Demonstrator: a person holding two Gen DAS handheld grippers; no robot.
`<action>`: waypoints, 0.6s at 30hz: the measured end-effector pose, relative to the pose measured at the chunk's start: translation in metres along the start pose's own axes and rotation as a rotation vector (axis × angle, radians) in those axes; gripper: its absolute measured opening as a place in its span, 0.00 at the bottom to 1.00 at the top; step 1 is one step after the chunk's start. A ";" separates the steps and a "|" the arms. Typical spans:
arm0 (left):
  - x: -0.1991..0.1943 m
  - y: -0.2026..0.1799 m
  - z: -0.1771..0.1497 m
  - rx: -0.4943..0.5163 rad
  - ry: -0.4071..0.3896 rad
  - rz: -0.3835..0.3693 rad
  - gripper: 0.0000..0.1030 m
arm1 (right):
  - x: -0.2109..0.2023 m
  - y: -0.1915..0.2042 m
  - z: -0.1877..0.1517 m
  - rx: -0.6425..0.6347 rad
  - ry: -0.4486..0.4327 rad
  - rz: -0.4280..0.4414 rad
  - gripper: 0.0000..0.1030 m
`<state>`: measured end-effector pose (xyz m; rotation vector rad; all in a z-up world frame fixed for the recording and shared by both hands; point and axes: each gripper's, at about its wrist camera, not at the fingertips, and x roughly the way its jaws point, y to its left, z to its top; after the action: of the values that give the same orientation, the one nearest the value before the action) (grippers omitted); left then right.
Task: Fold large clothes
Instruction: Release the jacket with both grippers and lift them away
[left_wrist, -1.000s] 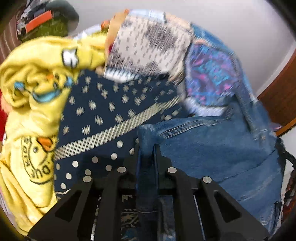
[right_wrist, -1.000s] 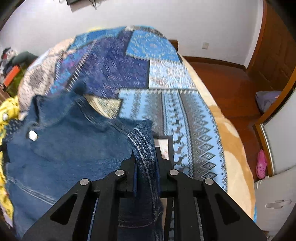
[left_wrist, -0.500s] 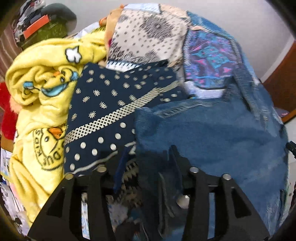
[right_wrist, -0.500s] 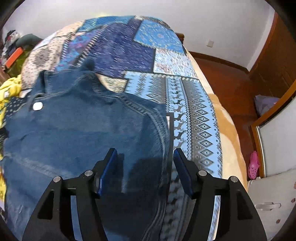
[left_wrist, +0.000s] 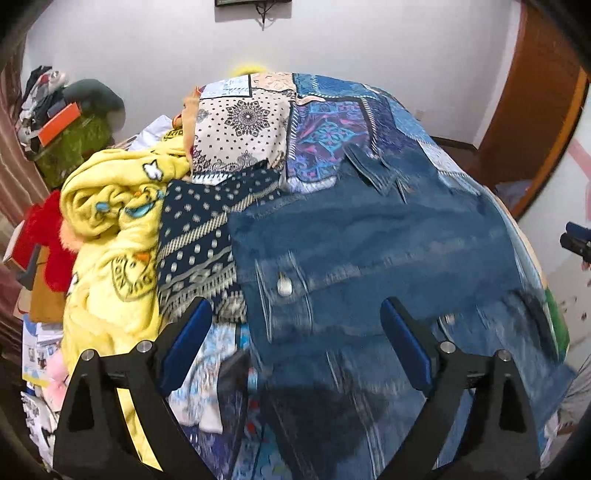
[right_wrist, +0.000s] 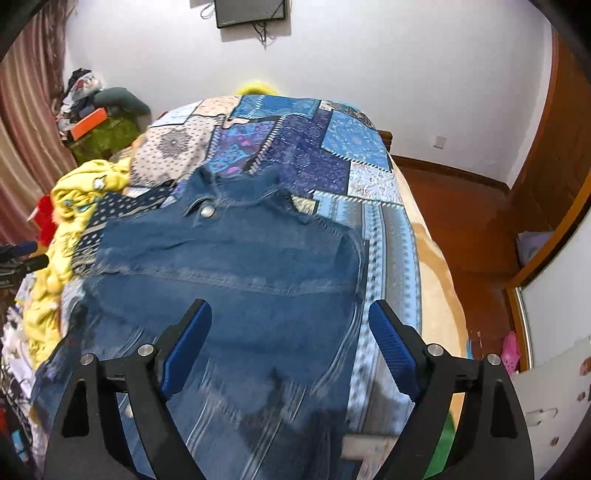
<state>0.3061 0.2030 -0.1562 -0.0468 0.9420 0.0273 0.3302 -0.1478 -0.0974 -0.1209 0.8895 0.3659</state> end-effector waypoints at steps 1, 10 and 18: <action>-0.003 -0.001 -0.008 0.000 0.005 -0.005 0.91 | -0.004 0.002 -0.007 -0.001 0.003 0.005 0.83; -0.001 0.014 -0.110 -0.136 0.128 -0.067 0.91 | -0.012 0.000 -0.086 0.075 0.089 0.017 0.83; 0.005 0.026 -0.188 -0.322 0.239 -0.106 0.91 | -0.010 -0.015 -0.145 0.205 0.177 0.021 0.83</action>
<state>0.1560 0.2192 -0.2710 -0.4048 1.1653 0.0766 0.2231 -0.2011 -0.1811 0.0467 1.0984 0.2847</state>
